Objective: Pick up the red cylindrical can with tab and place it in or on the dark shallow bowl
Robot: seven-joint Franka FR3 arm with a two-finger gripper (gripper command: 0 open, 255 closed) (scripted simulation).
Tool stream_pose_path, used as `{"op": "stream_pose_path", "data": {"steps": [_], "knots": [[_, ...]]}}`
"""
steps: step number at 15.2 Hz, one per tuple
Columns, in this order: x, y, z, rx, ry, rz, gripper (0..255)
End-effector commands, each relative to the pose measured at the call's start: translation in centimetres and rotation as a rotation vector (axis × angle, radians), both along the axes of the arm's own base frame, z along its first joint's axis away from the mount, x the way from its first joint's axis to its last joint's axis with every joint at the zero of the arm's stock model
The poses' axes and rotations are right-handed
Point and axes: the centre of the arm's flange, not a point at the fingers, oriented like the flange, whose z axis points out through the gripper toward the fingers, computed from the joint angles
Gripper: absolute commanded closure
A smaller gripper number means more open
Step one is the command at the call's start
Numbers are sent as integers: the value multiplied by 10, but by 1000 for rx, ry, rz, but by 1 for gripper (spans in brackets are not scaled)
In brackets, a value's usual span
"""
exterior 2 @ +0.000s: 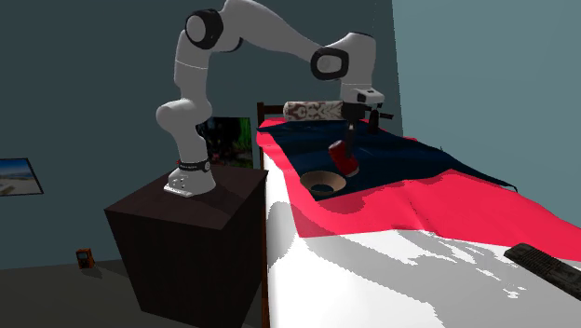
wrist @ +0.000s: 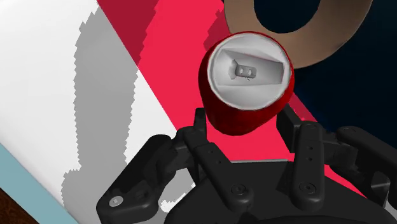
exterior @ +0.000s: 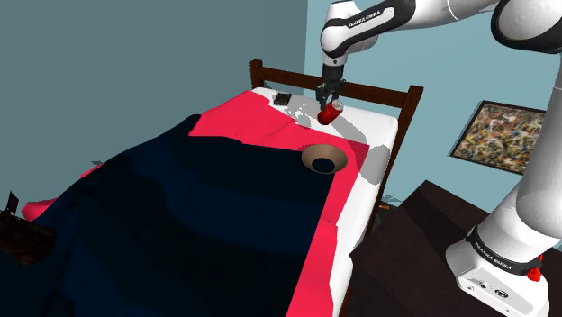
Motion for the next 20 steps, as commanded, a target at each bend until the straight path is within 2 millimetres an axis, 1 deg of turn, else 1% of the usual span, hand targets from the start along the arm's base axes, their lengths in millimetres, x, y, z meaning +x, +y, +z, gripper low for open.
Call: {"op": "stream_pose_path", "data": {"steps": [1,8,20], "knots": [[-18,21,3,-1,-1,0,255],[-76,93,14,-1,-1,0,255],[-76,93,-49,-1,-1,0,255]]}}
